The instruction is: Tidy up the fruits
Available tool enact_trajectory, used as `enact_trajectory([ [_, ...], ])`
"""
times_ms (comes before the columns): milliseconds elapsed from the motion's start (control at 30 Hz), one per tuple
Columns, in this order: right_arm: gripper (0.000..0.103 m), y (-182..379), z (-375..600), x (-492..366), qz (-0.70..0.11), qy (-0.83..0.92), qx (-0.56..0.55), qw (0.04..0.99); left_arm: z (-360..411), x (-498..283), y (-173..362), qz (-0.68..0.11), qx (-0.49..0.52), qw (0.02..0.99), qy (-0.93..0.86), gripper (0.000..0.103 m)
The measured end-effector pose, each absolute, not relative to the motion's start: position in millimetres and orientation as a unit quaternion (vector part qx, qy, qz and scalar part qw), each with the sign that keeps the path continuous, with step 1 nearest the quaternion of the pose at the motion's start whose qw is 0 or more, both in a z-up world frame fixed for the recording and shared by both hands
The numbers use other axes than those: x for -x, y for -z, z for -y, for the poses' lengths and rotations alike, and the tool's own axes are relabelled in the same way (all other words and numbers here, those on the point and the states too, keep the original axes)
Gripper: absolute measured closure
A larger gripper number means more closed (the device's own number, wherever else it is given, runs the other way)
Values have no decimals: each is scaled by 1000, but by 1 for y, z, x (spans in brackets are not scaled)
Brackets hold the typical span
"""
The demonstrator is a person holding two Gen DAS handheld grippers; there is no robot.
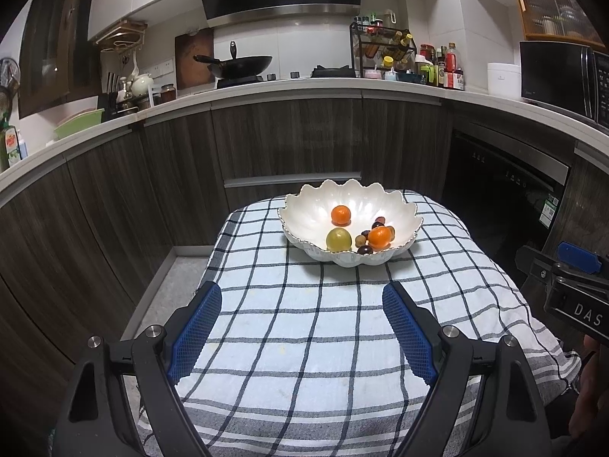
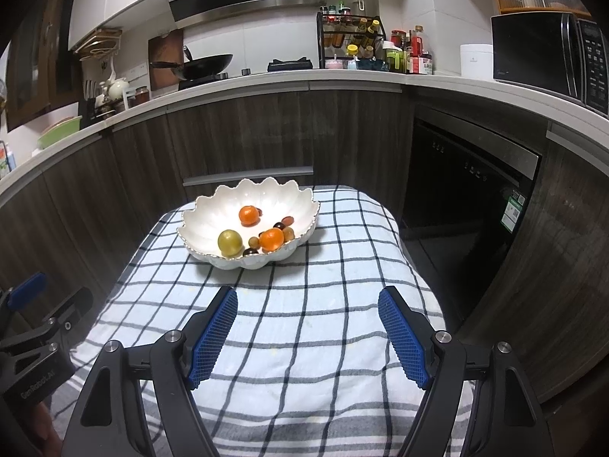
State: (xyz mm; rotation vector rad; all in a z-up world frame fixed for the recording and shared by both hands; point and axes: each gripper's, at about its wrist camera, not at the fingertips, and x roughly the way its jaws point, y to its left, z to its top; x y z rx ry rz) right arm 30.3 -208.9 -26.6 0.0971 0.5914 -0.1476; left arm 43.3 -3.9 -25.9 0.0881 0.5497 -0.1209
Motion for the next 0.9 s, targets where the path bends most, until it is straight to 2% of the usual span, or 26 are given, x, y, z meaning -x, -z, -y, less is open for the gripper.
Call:
enact_trajectory([
  [900, 26, 30, 207, -34, -302, 69, -47, 950, 2, -46, 29, -273, -38, 959, 63, 16],
])
